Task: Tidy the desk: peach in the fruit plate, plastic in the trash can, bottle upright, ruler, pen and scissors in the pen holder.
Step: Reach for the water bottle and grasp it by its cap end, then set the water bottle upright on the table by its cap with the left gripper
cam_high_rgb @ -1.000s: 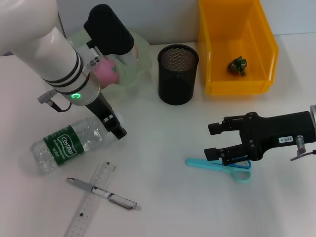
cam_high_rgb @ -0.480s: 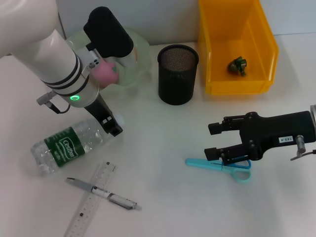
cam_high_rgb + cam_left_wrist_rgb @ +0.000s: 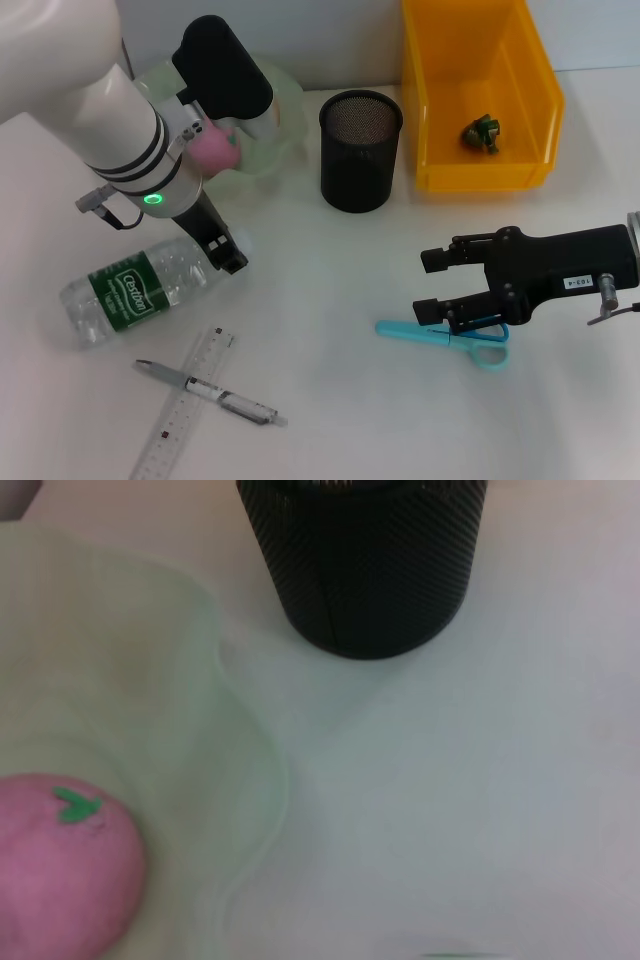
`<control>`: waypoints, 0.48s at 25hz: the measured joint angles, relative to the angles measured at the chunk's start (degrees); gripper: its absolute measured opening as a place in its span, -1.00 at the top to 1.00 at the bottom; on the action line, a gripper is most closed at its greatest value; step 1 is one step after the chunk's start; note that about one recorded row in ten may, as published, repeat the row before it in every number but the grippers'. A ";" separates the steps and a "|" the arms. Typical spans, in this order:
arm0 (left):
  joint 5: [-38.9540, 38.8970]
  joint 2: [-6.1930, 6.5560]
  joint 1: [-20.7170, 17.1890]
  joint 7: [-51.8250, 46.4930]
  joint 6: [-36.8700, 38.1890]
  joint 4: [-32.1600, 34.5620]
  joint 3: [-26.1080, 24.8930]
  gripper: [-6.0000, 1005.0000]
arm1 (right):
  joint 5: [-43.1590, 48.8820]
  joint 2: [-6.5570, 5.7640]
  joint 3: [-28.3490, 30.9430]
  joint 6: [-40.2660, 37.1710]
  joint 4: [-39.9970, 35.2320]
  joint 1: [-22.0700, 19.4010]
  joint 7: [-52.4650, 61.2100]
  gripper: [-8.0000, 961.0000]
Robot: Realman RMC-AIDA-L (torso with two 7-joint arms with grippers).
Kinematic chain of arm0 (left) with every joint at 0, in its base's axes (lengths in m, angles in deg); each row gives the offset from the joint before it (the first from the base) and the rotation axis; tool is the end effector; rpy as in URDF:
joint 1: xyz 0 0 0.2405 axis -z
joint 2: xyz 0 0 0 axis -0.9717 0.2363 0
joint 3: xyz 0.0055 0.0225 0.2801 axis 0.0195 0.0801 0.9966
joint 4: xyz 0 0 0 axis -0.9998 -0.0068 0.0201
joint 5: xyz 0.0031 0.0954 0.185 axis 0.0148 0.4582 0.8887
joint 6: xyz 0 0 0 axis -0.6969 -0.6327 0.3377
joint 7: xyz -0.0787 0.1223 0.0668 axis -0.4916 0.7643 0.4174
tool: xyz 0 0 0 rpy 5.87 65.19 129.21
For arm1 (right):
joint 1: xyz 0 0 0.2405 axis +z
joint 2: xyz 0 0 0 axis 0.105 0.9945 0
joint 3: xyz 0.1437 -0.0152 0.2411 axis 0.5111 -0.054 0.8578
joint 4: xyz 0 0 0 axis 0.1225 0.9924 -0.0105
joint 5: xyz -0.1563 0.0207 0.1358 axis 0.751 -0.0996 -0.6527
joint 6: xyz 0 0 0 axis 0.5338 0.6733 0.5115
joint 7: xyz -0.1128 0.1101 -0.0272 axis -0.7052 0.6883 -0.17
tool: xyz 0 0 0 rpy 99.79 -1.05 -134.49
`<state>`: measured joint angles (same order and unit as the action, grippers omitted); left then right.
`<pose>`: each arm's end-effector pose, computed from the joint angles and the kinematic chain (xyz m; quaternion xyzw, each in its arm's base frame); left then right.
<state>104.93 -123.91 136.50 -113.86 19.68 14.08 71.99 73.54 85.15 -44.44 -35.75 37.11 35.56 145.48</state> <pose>-0.1729 0.4449 -0.1004 -0.9411 -0.1433 0.2531 0.1724 0.2720 0.3315 -0.0080 -0.9545 0.2230 0.1907 0.0534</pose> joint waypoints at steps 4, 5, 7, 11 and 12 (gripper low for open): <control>-0.05 0.00 -0.05 -0.03 0.18 0.36 -0.19 0.10 | 0.00 0.02 0.00 0.00 0.00 0.00 0.00 -0.59; -0.05 0.00 -0.07 -0.08 0.28 0.45 -0.21 0.10 | 0.00 0.03 0.00 0.00 0.00 0.00 0.00 -0.59; -0.06 0.00 -0.23 -0.30 0.49 0.93 -0.22 0.10 | 0.00 0.03 0.00 0.00 0.00 0.00 0.00 -0.59; -0.09 0.03 -1.31 -0.67 1.95 3.56 -0.35 0.10 | 0.00 -0.08 0.00 0.00 0.00 0.00 0.00 -0.59; -0.11 0.09 -1.78 -0.71 2.57 4.63 -0.47 0.10 | 0.00 -0.08 0.00 0.00 0.00 0.00 0.00 -0.59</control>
<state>104.82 -123.81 134.72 -114.58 22.25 18.71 71.52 73.54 85.07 -44.44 -35.75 37.11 35.56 145.48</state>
